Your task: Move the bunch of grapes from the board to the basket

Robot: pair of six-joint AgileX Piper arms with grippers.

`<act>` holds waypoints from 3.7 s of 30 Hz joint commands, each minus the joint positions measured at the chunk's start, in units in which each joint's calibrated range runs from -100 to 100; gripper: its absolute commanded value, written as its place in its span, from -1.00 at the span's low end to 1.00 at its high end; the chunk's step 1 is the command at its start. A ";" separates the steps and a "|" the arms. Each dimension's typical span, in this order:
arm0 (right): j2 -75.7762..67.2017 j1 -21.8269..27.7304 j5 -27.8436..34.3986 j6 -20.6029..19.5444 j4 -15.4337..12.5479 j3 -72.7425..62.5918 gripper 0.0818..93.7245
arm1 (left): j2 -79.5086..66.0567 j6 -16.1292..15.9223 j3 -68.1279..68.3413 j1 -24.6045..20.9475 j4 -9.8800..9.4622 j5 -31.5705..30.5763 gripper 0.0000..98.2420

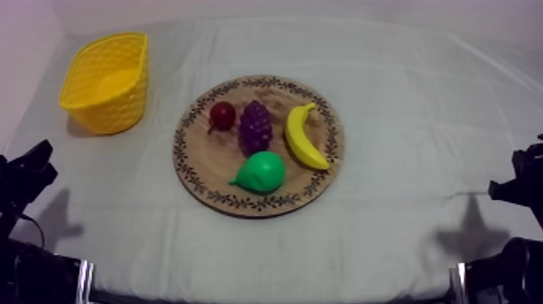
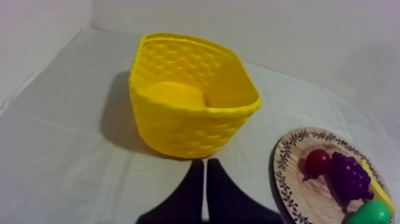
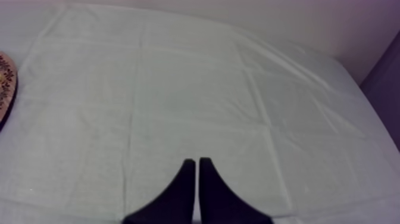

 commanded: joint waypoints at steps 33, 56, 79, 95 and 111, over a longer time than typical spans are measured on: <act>-0.02 -0.03 -0.04 0.00 -0.01 -0.05 -0.99 | 9.24 13.23 -4.39 14.72 -5.59 8.04 -0.78; -0.02 -0.03 -0.04 -0.01 -0.01 -0.05 -0.99 | 45.98 14.15 -45.24 21.58 -4.63 21.94 -0.96; -0.02 -0.03 -0.04 0.01 -0.01 -0.05 -0.99 | 88.23 14.60 -83.50 29.64 -1.44 40.00 -1.00; -0.02 -0.03 -0.04 0.01 -0.01 -0.05 -0.99 | 106.63 15.42 -98.09 30.61 -0.54 46.93 -1.00; -0.02 -0.03 -0.04 0.01 -0.01 -0.05 -0.99 | 111.83 13.67 -101.47 31.37 0.20 47.44 -0.04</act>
